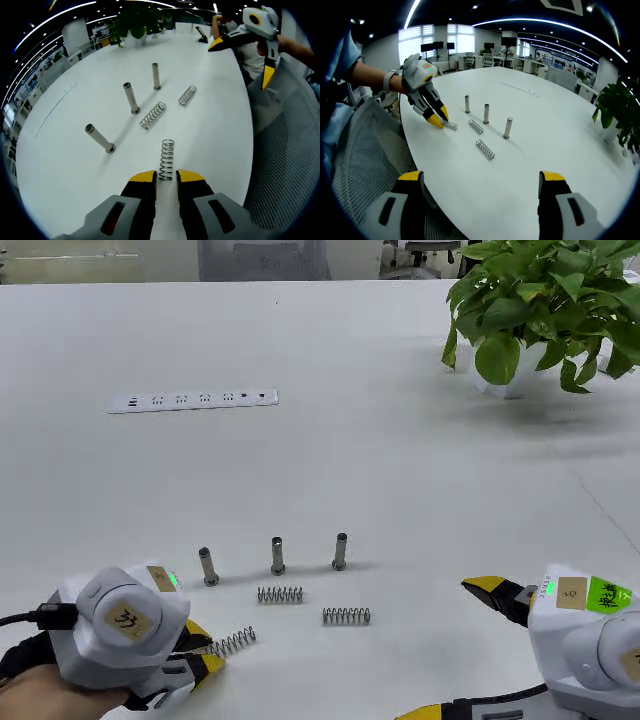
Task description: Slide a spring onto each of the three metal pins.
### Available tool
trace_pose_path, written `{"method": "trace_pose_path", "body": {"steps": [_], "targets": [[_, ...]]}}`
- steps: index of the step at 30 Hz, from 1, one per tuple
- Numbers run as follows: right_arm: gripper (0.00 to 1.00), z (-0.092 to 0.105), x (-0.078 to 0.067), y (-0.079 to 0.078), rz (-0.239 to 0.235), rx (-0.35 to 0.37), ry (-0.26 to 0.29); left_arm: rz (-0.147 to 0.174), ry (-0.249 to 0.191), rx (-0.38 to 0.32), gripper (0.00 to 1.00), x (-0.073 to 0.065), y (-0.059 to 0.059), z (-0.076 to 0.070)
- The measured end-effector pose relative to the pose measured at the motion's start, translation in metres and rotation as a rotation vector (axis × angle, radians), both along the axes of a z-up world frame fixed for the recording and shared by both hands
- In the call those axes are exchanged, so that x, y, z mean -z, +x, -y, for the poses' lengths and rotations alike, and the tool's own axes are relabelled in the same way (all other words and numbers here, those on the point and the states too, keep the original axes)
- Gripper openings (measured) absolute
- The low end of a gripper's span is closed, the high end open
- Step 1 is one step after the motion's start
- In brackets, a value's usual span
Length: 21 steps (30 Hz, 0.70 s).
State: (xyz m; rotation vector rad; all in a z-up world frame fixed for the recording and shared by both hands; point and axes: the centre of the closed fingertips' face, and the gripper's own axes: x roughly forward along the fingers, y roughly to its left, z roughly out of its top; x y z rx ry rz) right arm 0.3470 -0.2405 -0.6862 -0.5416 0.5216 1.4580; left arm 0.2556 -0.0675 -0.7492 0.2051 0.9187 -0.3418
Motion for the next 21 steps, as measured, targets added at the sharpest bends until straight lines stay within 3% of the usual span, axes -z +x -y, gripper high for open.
{"method": "trace_pose_path", "body": {"steps": [6, 15, 21], "targets": [[0.96, 0.0007, 0.0009, 0.0008, 0.0, -0.002, -0.001, -0.022, 0.012, 0.007, 0.14, 0.0009, -0.0002, 0.0009], [0.96, -0.0004, 0.0025, 0.0005, -0.001, -0.011, -0.005, -0.095, 0.025, 0.008, 0.11, 0.0014, 0.0016, 0.0002], [0.96, -0.0027, 0.0018, -0.0005, 0.0, -0.016, -0.003, -0.1, 0.002, -0.004, 0.1, 0.0021, -0.0012, -0.0022]]}}
